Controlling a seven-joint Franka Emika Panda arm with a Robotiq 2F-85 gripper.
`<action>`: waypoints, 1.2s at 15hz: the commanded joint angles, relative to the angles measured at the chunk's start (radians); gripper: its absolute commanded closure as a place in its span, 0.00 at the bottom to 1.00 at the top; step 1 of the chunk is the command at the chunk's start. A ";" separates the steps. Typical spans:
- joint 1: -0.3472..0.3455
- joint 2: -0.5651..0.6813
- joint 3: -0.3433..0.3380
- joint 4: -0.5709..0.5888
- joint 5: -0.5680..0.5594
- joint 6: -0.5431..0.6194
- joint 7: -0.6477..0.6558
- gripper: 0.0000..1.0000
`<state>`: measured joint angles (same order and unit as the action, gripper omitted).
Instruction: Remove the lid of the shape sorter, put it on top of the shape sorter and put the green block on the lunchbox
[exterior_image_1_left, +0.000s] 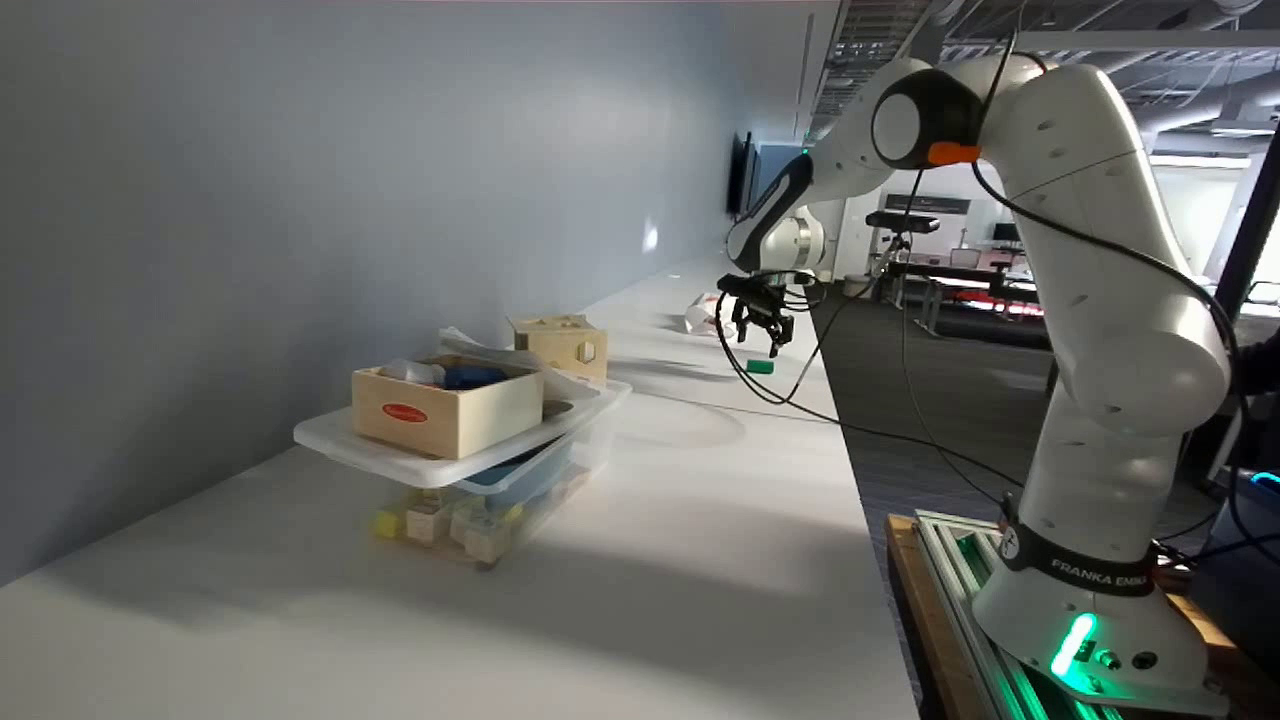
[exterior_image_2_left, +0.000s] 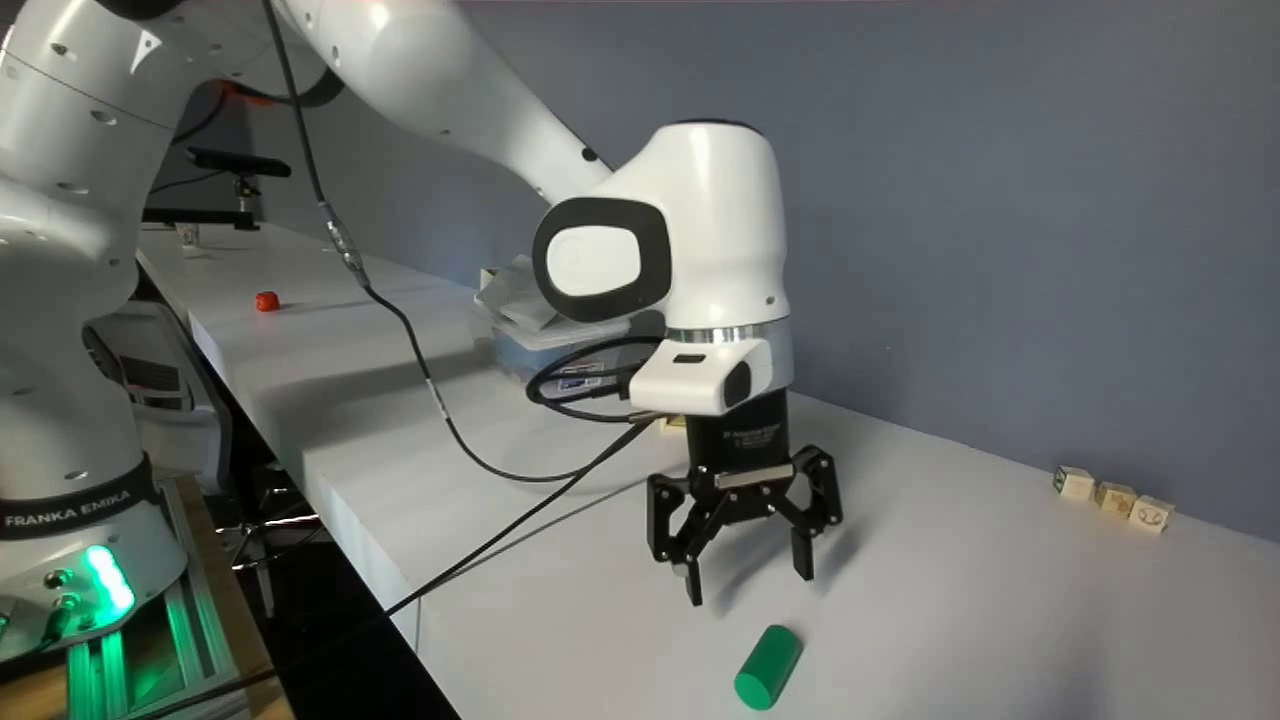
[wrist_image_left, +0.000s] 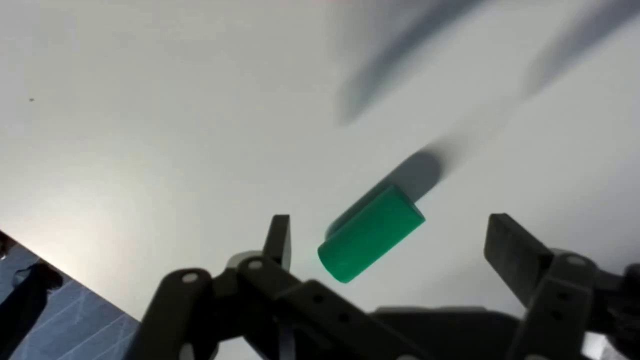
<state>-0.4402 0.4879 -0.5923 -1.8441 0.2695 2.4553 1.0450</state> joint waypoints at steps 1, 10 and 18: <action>-0.040 0.085 0.014 0.060 0.041 0.076 0.153 0.00; -0.083 0.234 0.039 0.175 0.063 0.050 0.544 0.47; -0.028 0.043 0.063 0.078 0.001 0.131 0.487 0.92</action>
<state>-0.4894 0.6550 -0.5605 -1.6869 0.3036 2.5361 1.5956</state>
